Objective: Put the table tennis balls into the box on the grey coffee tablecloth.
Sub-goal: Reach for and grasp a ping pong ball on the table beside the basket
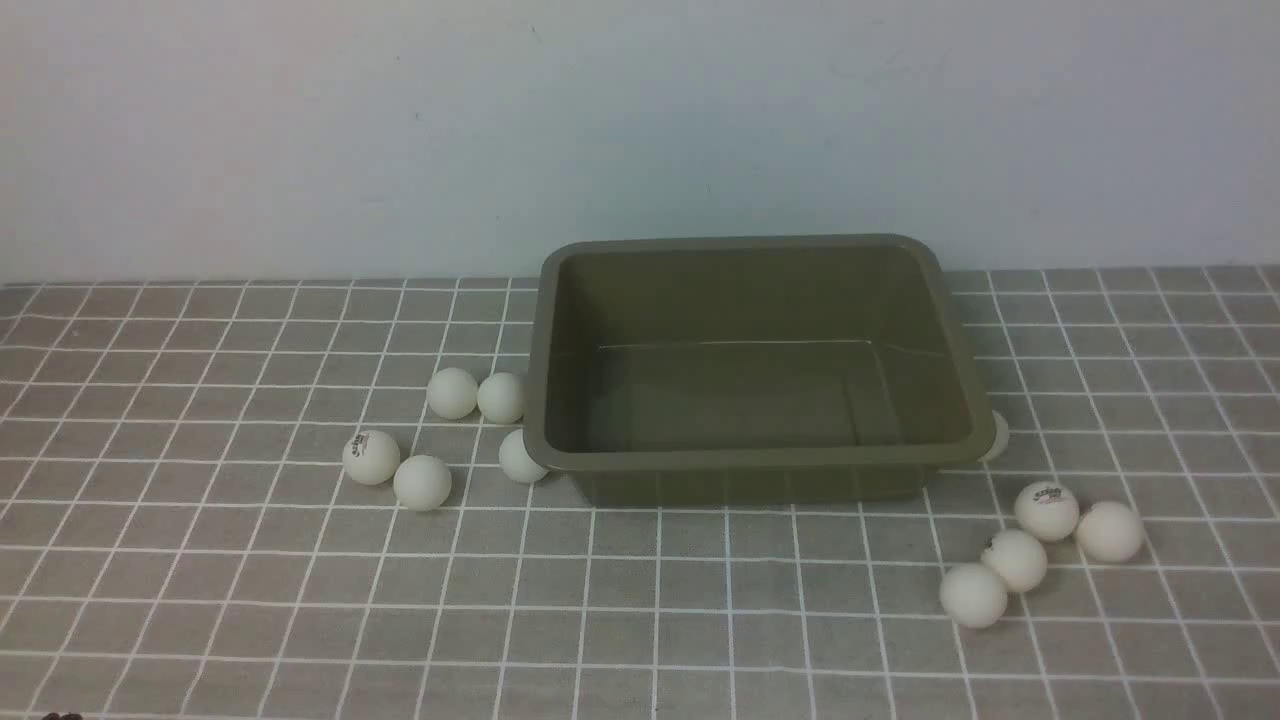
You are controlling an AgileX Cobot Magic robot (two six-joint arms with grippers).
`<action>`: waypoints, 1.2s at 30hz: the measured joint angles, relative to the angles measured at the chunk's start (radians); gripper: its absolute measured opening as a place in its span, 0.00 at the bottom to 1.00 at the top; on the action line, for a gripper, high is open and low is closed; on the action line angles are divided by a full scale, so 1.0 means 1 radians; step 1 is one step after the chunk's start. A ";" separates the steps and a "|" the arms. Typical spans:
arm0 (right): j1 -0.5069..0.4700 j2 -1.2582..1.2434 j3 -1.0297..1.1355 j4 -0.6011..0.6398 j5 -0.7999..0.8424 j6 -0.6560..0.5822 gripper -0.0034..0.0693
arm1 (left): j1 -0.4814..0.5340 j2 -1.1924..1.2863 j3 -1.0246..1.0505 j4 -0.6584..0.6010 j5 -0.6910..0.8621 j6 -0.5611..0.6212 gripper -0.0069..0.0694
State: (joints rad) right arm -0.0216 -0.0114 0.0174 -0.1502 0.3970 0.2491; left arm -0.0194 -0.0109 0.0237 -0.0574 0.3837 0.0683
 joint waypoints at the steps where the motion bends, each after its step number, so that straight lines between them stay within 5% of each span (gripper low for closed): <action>1: 0.000 0.000 0.000 0.000 0.000 0.000 0.03 | 0.000 0.000 0.000 0.000 0.000 0.000 0.08; 28: 0.000 0.000 0.000 0.000 0.000 0.000 0.03 | 0.000 0.000 0.002 -0.004 -0.020 0.001 0.08; 36: 0.000 0.000 0.000 0.000 0.000 0.000 0.03 | 0.000 0.000 0.005 -0.270 -0.324 -0.082 0.08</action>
State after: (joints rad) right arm -0.0216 -0.0114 0.0174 -0.1502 0.3970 0.2491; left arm -0.0194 -0.0109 0.0282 -0.3273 0.0600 -0.0134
